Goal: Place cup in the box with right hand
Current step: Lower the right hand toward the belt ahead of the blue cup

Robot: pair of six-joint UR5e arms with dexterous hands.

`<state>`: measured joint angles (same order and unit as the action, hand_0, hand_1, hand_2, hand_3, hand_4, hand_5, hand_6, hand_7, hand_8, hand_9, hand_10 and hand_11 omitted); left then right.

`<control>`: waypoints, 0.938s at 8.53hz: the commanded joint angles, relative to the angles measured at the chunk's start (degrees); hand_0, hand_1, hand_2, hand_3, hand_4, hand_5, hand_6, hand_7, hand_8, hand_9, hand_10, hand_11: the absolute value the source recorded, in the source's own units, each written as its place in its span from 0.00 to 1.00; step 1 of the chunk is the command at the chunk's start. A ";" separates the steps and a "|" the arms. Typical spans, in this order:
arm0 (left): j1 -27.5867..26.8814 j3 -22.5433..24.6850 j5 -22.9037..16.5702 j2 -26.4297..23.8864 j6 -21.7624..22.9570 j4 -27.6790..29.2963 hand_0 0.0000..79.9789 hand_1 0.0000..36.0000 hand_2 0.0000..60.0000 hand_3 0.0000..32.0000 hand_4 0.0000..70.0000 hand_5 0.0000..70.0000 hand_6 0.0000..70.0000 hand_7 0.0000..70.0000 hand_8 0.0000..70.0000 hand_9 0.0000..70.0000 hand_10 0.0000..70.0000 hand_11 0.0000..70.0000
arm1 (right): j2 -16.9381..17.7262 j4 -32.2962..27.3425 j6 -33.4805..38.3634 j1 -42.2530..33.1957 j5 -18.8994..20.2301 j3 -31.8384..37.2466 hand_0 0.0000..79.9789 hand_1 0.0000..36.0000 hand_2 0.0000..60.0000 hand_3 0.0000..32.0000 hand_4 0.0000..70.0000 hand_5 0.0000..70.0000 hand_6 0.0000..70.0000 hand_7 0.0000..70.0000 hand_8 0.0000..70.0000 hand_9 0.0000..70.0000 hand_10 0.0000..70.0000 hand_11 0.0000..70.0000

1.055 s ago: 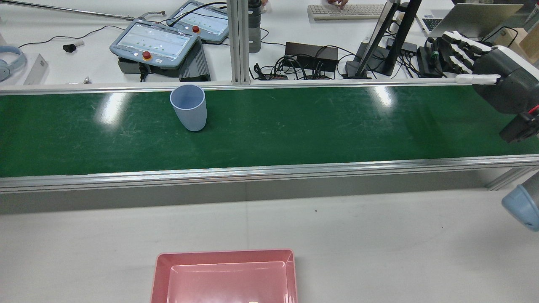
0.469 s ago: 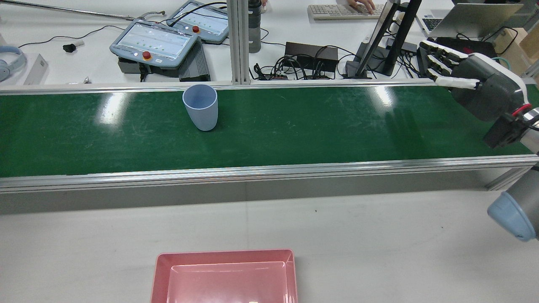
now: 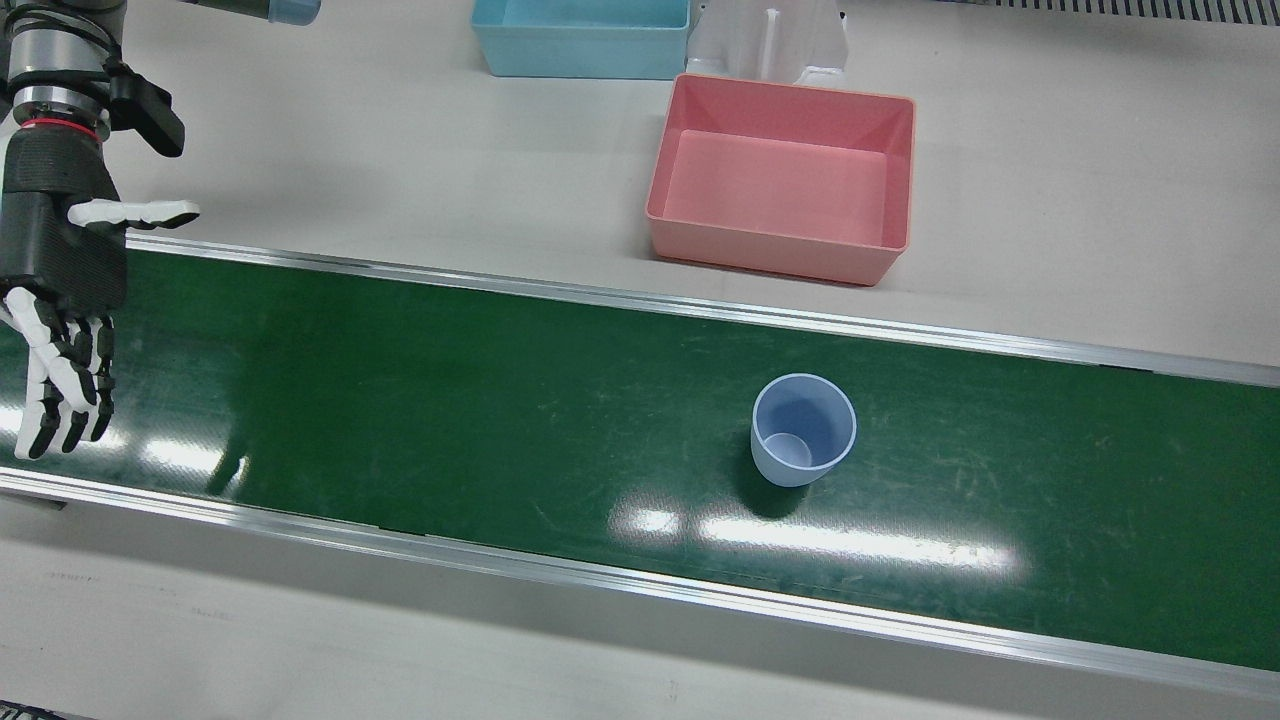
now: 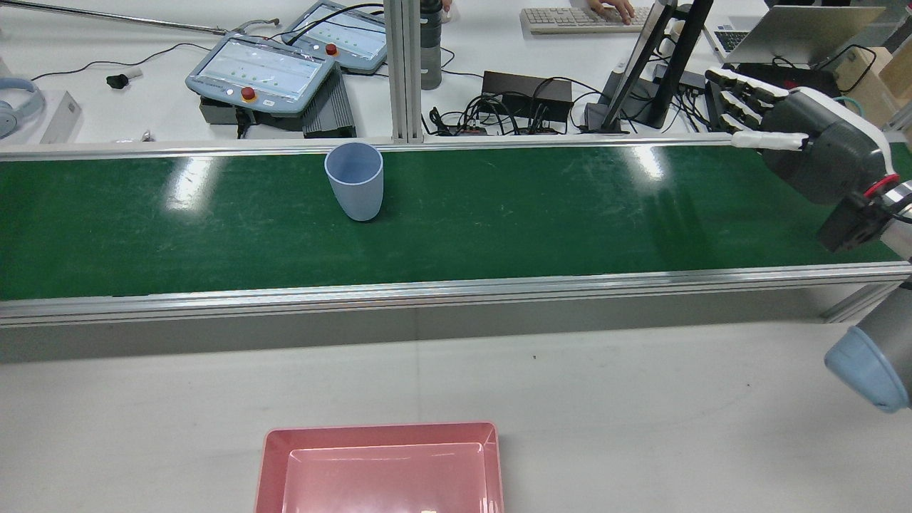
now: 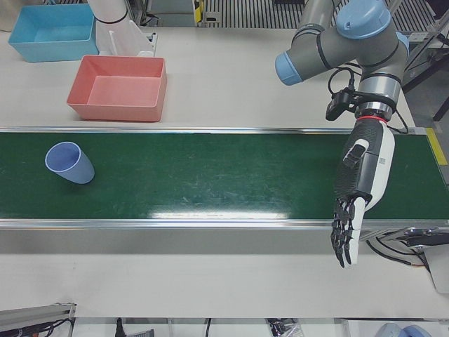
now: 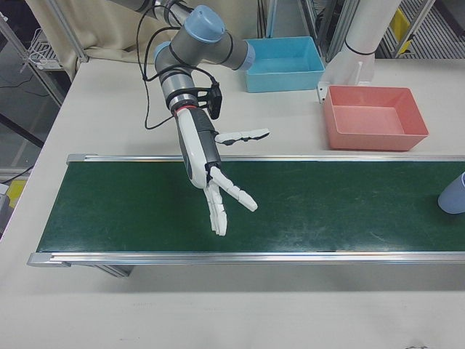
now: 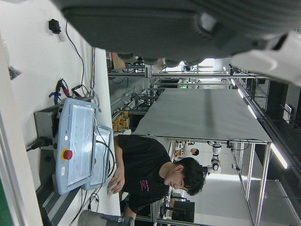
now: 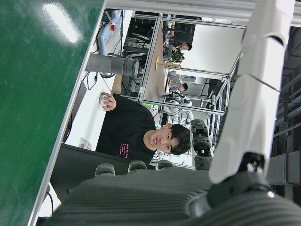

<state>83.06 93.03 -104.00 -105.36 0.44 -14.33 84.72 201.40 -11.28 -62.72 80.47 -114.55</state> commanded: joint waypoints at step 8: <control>0.00 -0.04 0.03 -0.02 0.00 0.00 0.00 0.00 0.00 0.00 0.00 0.00 0.00 0.00 0.00 0.00 0.00 0.00 | -1.84 0.05 -5.59 4.27 -4.70 0.65 0.65 0.66 0.09 0.00 0.00 0.08 0.00 0.00 0.00 0.00 0.00 0.00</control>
<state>83.06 93.05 -104.01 -105.38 0.44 -14.39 82.91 201.45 -16.31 -59.60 76.70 -113.84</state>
